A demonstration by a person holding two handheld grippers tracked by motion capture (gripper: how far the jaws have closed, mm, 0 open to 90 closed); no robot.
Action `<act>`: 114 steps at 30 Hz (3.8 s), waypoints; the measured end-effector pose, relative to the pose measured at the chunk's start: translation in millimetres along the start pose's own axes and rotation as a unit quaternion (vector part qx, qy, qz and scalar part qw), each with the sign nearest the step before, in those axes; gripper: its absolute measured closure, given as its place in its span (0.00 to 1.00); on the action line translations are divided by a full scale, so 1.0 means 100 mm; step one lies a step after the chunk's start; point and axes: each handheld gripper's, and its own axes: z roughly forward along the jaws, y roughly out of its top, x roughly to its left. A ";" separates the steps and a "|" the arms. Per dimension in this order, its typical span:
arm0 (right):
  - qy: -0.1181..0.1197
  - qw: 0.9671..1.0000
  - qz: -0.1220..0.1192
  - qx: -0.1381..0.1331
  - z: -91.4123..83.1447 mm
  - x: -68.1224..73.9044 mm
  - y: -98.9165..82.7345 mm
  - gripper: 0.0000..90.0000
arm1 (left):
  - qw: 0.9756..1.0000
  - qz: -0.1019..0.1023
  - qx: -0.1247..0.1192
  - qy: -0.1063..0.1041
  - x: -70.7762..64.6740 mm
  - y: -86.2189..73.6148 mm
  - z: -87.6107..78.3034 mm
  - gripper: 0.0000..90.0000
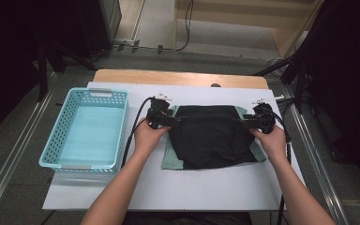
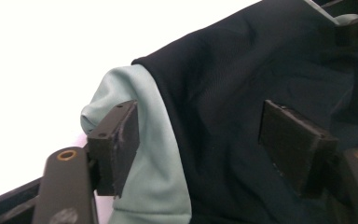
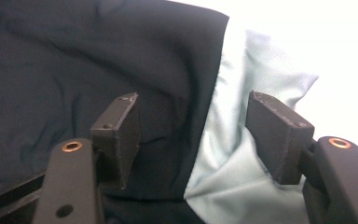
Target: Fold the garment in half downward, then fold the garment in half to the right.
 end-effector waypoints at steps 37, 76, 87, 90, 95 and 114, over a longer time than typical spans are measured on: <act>0.058 0.997 -0.056 -0.016 -0.17 0.42 0.06 0.37 | 0.998 0.006 -0.001 -0.058 -0.25 -0.21 -0.48 0.32; 0.097 0.992 -0.085 0.003 0.11 0.71 0.20 0.37 | 0.999 0.011 0.029 -0.043 -0.37 -0.57 -0.58 0.26; 0.105 0.990 -0.097 0.009 0.20 0.78 0.25 0.37 | 0.999 0.006 0.030 -0.039 -0.36 -0.67 -0.55 0.23; 0.106 0.989 -0.099 0.011 0.21 0.80 0.26 0.37 | 0.999 0.008 0.031 -0.035 -0.36 -0.69 -0.54 0.20; 0.107 0.989 -0.103 0.013 0.23 0.82 0.27 0.37 | 0.999 0.012 0.032 -0.032 -0.38 -0.73 -0.51 0.15; 0.107 0.988 -0.110 0.022 0.27 0.88 0.27 0.37 | 0.997 0.023 0.064 -0.021 -0.43 -0.93 -0.29 0.12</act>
